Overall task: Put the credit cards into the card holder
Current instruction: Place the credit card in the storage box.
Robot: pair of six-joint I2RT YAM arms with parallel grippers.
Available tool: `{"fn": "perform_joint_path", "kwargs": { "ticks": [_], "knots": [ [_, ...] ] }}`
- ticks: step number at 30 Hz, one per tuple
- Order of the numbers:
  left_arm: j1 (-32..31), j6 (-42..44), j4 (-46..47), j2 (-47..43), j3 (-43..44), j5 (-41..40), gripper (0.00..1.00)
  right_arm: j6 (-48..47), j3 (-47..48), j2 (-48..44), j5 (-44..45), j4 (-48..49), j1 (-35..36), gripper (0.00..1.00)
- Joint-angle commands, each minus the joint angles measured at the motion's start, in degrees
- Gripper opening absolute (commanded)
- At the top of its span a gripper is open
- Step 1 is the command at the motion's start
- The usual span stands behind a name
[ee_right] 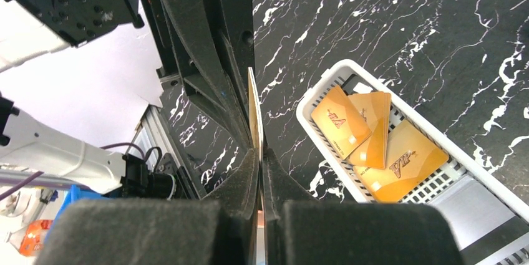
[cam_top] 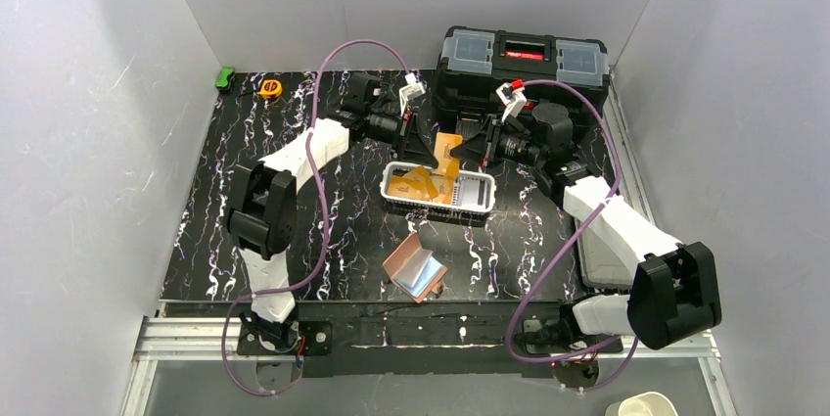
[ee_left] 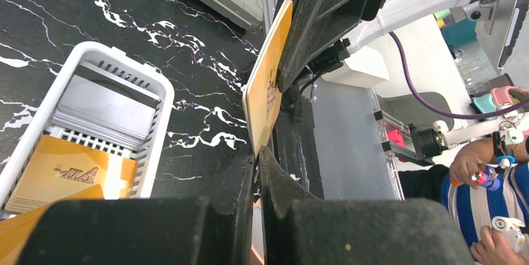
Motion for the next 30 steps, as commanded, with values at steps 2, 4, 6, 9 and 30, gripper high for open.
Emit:
{"fn": "perform_joint_path", "kwargs": {
  "ticks": [2, 4, 6, 9, 30],
  "knots": [
    [1.93, 10.53, -12.03, 0.62, 6.16, 3.33, 0.0, -2.89, 1.53, -0.14, -5.0, -3.05, -0.93, 0.02],
    [2.33, 12.45, -14.42, 0.91, 7.03, 3.46, 0.0, -3.09, 1.54, 0.05, -5.49, -3.38, -1.01, 0.02],
    [2.89, 13.69, -16.17, 1.22, 8.21, 3.68, 0.0, -3.22, 1.53, 0.1, -6.14, -3.47, -1.1, 0.02],
    [3.66, 15.86, -18.89, 1.79, 9.92, 4.26, 0.0, -3.68, 1.59, 0.21, -6.35, -3.98, -1.17, 0.02],
    [5.85, 21.48, -26.6, 2.77, 16.32, 4.57, 0.0, -5.78, 1.04, 2.15, -8.75, -5.57, -1.72, 0.03]
  ]
}}
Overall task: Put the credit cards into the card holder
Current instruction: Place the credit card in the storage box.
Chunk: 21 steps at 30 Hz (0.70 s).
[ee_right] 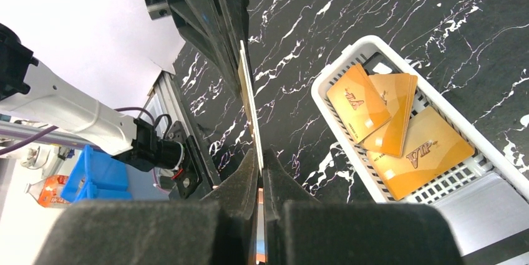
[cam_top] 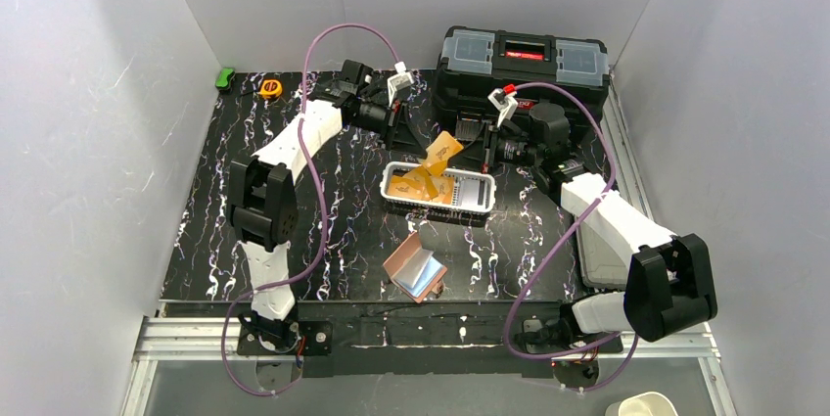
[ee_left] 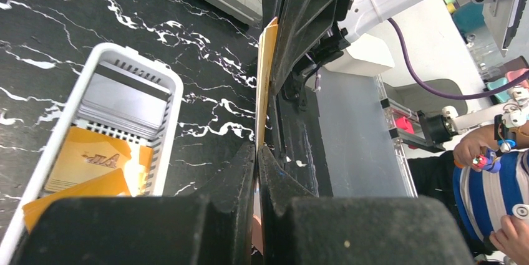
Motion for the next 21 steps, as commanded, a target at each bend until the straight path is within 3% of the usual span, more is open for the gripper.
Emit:
{"fn": "perform_joint_path", "kwargs": {
  "ticks": [1, 9, 14, 21],
  "knots": [
    [2.6, 1.22, -0.63, -0.56, 4.73, 1.62, 0.0, -2.86, 0.99, 0.0, -0.88, -4.7, -1.02, 0.03],
    [2.6, 0.86, -0.79, -0.23, 5.94, 2.05, 0.0, -2.58, 1.14, 1.1, -1.71, -4.55, -1.13, 0.03],
    [2.58, -3.24, 1.91, -1.52, 2.17, 2.23, 0.0, 2.75, -2.09, 0.64, -0.47, 3.46, -1.17, 0.3],
    [2.5, -19.67, 22.9, -7.21, -8.62, 2.11, 0.0, 6.43, -6.22, -1.78, 0.96, 9.1, -4.11, 0.43]
  ]
}}
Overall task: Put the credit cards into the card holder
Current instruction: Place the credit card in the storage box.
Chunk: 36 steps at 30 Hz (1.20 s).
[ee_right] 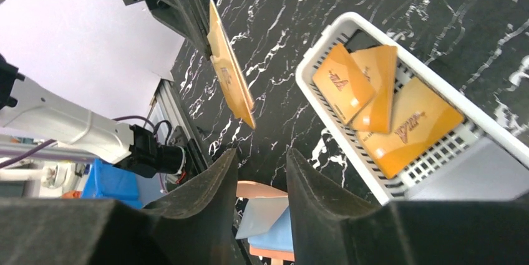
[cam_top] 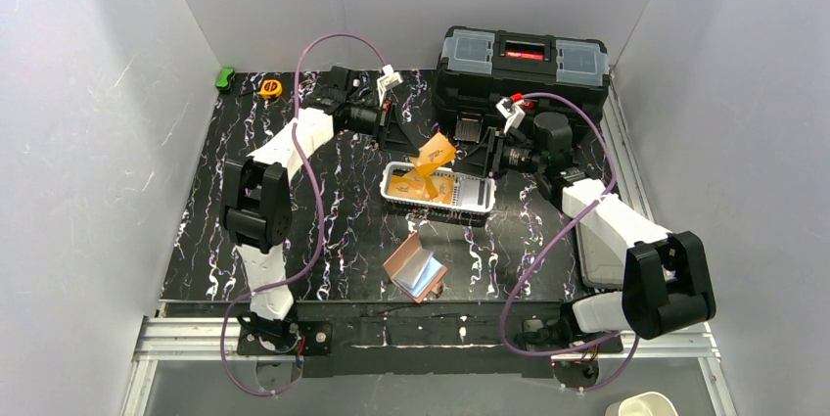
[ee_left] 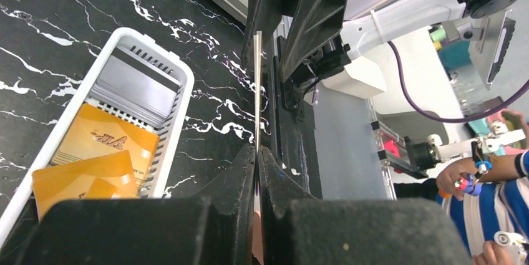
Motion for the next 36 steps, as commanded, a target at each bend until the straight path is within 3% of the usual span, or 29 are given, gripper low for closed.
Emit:
{"fn": "perform_joint_path", "kwargs": {
  "ticks": [1, 13, 36],
  "knots": [
    [0.05, -10.24, 12.87, -5.8, -3.46, 1.75, 0.0, 3.44, -2.47, -2.75, 1.28, 6.89, -2.79, 0.45],
    [0.05, -13.12, 17.42, -5.92, -4.12, 0.29, 0.0, 11.4, -2.78, -1.97, -2.72, 18.01, -3.71, 0.5],
    [0.04, -15.3, 19.81, -5.67, -4.38, -0.16, 0.0, 12.17, 1.71, 1.78, -3.68, 20.82, -3.67, 0.46]
  ]
}}
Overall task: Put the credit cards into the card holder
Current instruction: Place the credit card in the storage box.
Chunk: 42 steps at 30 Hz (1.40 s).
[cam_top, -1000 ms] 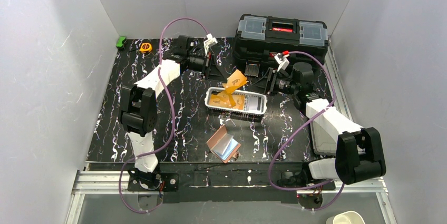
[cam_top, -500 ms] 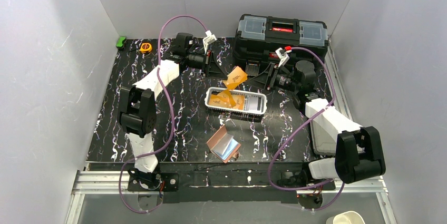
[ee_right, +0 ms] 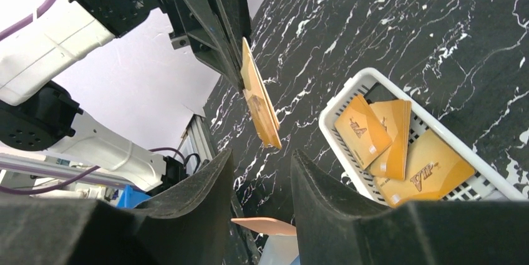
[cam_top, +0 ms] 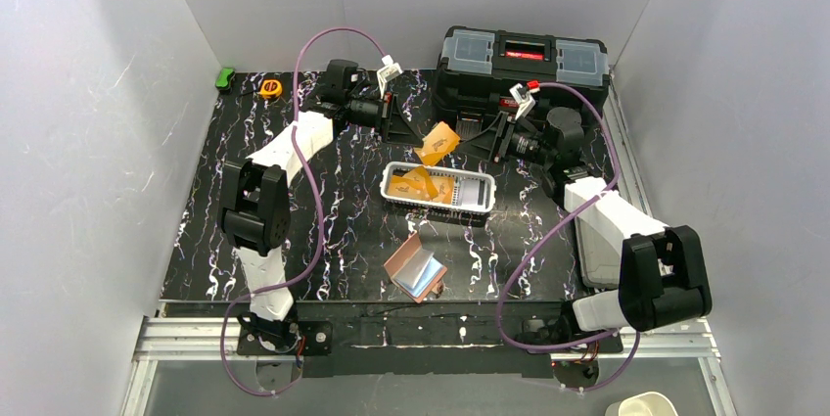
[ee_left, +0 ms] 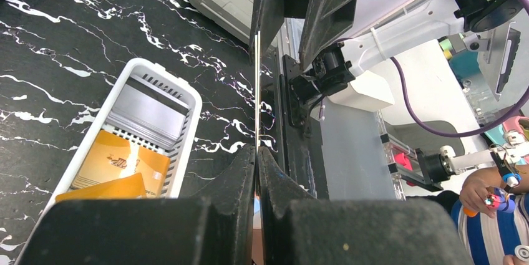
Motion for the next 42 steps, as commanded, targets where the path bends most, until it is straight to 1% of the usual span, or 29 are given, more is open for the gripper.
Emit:
{"fn": "perform_joint_path", "kwargs": {
  "ticks": [1, 17, 29, 42],
  "knots": [
    [-0.08, -0.63, 1.01, -4.23, -0.27, 0.59, 0.0, 0.23, 3.78, 0.4, -1.4, 4.14, 0.0, 0.45],
    [-0.09, -1.9, 2.6, -3.79, -0.09, -0.18, 0.0, 0.87, 4.14, 0.8, -2.22, 3.93, 0.65, 0.4],
    [-0.03, -1.54, 2.35, -3.87, -0.23, -0.76, 0.0, -1.89, 6.39, 0.67, -1.53, 1.09, 3.04, 0.39],
    [-0.08, -0.86, 1.45, -4.09, -0.32, -0.37, 0.0, -2.38, 9.96, 4.31, -0.82, 0.73, 4.85, 0.38]
  ]
}}
